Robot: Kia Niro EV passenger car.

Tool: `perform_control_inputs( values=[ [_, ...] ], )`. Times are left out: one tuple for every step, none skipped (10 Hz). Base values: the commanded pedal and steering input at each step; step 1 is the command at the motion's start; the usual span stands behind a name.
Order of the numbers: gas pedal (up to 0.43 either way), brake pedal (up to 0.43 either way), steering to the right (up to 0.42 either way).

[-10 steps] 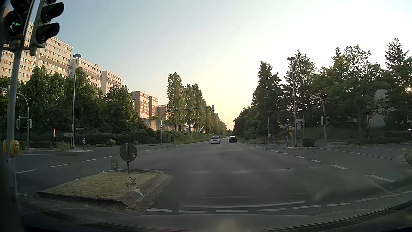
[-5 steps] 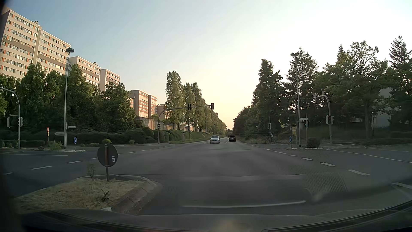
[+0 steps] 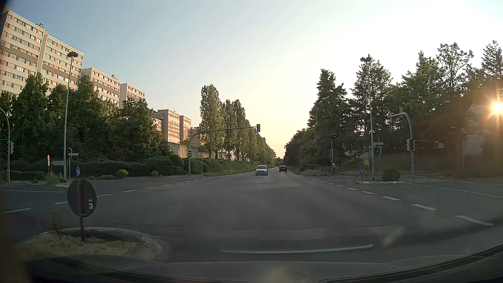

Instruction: Follow the waypoints while adhering to traffic rules and regulations

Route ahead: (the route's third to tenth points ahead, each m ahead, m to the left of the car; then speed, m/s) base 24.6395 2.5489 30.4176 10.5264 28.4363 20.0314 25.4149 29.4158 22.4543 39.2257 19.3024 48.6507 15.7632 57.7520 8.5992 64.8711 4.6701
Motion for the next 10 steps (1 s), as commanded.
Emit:
perform_control_inputs(
  values=[
    [0.331, 0.030, 0.001],
    [0.331, 0.030, 0.000],
    [0.331, 0.030, -0.002],
    [0.319, 0.030, -0.016],
    [0.319, 0.030, -0.030],
    [0.319, 0.030, -0.041],
    [0.319, 0.030, -0.053],
    [0.319, 0.030, -0.064],
    [0.319, 0.030, -0.079],
    [0.319, 0.030, -0.091]
  ],
)
